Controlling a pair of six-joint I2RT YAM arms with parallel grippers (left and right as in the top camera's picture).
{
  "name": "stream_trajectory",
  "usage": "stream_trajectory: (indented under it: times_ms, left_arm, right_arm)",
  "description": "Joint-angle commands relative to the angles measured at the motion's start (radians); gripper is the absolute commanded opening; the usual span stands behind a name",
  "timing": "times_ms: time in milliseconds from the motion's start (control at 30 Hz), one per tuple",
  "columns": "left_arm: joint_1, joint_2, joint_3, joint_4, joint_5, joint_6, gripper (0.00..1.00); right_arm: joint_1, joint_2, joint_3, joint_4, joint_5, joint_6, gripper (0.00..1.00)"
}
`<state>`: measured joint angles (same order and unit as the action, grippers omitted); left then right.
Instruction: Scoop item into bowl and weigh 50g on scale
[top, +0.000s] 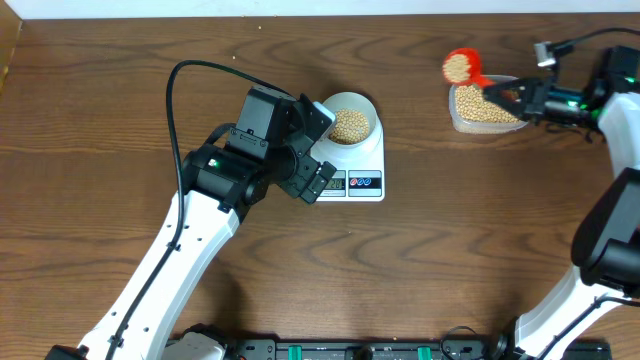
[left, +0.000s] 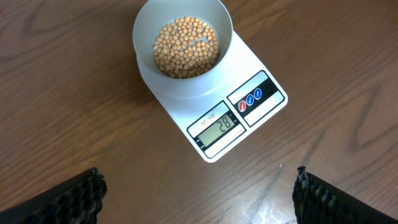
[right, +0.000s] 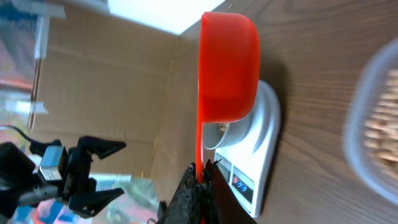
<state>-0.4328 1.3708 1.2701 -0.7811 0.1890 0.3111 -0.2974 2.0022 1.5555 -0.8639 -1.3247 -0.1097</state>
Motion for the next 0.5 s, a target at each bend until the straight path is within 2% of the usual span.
stream_trajectory:
  times_ms: [0,467]
  left_arm:
    - [0.003,0.002,0.003,0.000,0.012,-0.001,0.98]
    - [0.003,0.002,0.003,0.000,0.012,-0.001,0.98]
  right_arm:
    - [0.055,0.012,-0.006,0.000,-0.048,0.008,0.01]
    - [0.294,0.012,-0.006,0.012,0.066,0.008,0.01]
